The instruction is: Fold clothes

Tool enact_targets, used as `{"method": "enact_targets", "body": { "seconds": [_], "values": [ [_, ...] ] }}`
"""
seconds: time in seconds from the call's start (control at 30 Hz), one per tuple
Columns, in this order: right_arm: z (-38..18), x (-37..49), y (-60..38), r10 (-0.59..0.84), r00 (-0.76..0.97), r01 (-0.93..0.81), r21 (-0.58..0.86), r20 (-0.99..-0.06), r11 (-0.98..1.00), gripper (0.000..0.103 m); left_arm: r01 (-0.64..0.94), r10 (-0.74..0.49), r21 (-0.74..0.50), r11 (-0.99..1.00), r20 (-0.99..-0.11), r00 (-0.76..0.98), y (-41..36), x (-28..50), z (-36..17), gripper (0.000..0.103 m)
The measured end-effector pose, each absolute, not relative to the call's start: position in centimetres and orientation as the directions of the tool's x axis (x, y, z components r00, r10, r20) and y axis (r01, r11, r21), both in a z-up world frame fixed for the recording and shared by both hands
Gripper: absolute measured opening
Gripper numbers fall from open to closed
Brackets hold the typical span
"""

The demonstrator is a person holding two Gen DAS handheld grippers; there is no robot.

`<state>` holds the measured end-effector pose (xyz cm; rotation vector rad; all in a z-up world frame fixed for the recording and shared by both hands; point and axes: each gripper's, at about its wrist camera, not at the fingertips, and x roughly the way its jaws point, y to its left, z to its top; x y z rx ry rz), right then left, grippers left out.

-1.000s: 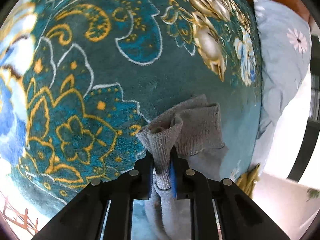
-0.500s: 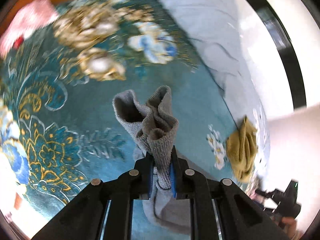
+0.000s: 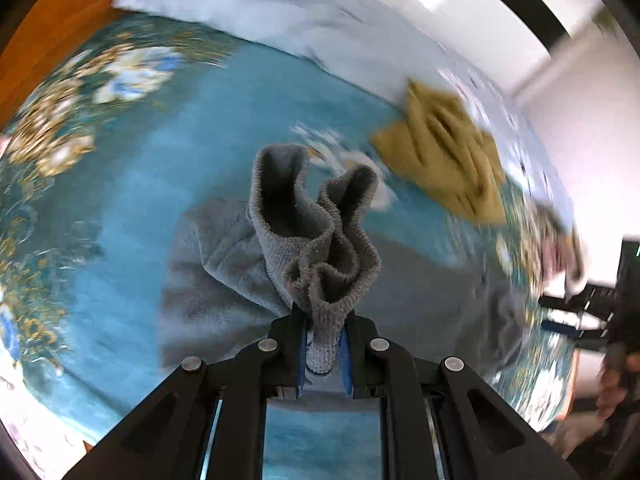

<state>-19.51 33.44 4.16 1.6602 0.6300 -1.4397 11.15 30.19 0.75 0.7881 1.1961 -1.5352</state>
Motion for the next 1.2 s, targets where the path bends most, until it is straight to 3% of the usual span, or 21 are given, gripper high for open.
{"method": "enact_targets", "body": {
  "seconds": [0.2, 0.3, 0.37, 0.4, 0.67, 0.77, 0.9, 1.07, 1.2],
  "values": [
    [4.3, -22.3, 35.1, -0.136, 0.208, 0.813, 0.249, -0.969, -0.527, 0.056, 0.976, -0.180, -0.198, -0.087, -0.961, -0.211, 30.5, 6.0, -3.4, 0.014],
    [4.4, -21.9, 35.0, -0.127, 0.194, 0.831, 0.232, -0.973, -0.505, 0.056, 0.977, -0.144, -0.199, -0.081, -0.967, -0.209, 30.4, 5.7, -4.2, 0.023],
    [4.3, -20.7, 34.4, -0.115, 0.185, 0.845, 0.217, -0.976, -0.488, 0.056, 0.967, -0.148, -0.243, -0.075, -0.957, -0.251, 30.5, 6.2, -3.9, 0.041],
    [4.2, -19.9, 34.0, -0.109, 0.183, 0.851, 0.213, -0.977, -0.480, 0.056, 0.961, -0.154, -0.265, -0.076, -0.949, -0.274, 30.6, 6.5, -3.7, 0.043],
    [3.5, -11.2, 29.2, -0.080, 0.194, 0.885, 0.210, -0.978, -0.417, 0.056, 0.936, -0.257, -0.350, 0.028, -0.908, -0.331, 31.8, 16.3, -3.3, 0.045],
    [1.6, -7.4, 28.3, -0.062, 0.218, 0.885, 0.224, -0.974, -0.408, 0.056, 0.939, -0.262, -0.325, 0.110, -0.921, -0.288, 31.5, 21.2, -5.2, 0.045],
    [-1.2, -2.4, 26.9, -0.034, 0.244, 0.893, 0.238, -0.969, -0.382, 0.057, 0.903, -0.254, -0.382, 0.195, -0.909, -0.330, 31.4, 26.0, -8.0, 0.045],
    [-4.9, 1.5, 25.9, 0.014, 0.217, 0.926, 0.201, -0.976, -0.320, 0.057, 0.850, -0.257, -0.489, 0.194, -0.862, -0.437, 31.7, 27.6, -10.4, 0.046],
    [-7.1, 1.6, 25.5, 0.048, 0.156, 0.937, 0.133, -0.987, -0.322, 0.058, 0.836, -0.245, -0.531, 0.140, -0.836, -0.490, 31.2, 26.5, -11.6, 0.053]
  ]
}}
